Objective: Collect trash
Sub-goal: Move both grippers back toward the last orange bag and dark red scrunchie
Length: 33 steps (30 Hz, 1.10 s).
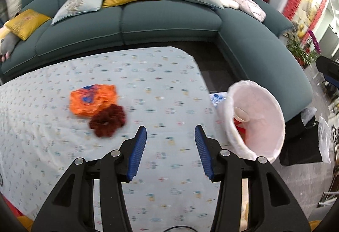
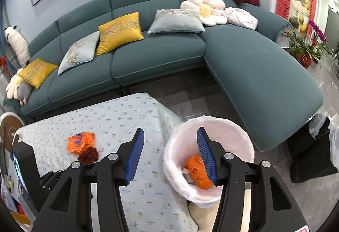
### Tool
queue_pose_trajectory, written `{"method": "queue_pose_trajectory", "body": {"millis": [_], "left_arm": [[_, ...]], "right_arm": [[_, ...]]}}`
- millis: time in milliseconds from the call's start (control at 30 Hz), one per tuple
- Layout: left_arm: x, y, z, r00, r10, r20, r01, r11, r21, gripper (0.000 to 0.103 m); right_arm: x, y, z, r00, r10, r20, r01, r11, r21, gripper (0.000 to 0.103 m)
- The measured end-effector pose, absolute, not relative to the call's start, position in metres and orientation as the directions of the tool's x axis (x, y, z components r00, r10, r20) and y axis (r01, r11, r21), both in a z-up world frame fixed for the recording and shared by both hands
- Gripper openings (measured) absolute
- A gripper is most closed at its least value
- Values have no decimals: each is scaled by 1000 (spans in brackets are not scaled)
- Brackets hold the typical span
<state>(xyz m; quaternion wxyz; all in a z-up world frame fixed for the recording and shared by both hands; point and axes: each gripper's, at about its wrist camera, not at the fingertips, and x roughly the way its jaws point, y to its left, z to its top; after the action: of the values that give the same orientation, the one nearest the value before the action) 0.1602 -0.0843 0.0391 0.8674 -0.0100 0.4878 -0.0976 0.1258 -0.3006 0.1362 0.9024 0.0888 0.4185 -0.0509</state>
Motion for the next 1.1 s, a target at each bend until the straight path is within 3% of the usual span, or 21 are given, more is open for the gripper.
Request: {"method": "queue_pose_trajectory", "body": {"millis": [133,233,400,667,1100], "left_arm": [[161,-54,41,516,-152,-843,122,987,-103,46],[162,-32,41,524,-131,-842,86,991,-101,56],[166,10,36,528,-94,-844,26,995,-94,63],[183,77,8,503,-15,-864,-93,993,-72,76],[244,129,-68,402,-8,-916,-217,971,-103,78]], "right_arm": [[132,-271,137,645,17,-764,122,985,125,52],[137,-242,135,643,34,-765,74,991,107,54],[150,-198,119,622,77,-779,27,992,119,54],[175,-137,56,556,138,-820,-18,988,154,54],[221,-93,-41,437,165,-884,-17,984,175,54]]}}
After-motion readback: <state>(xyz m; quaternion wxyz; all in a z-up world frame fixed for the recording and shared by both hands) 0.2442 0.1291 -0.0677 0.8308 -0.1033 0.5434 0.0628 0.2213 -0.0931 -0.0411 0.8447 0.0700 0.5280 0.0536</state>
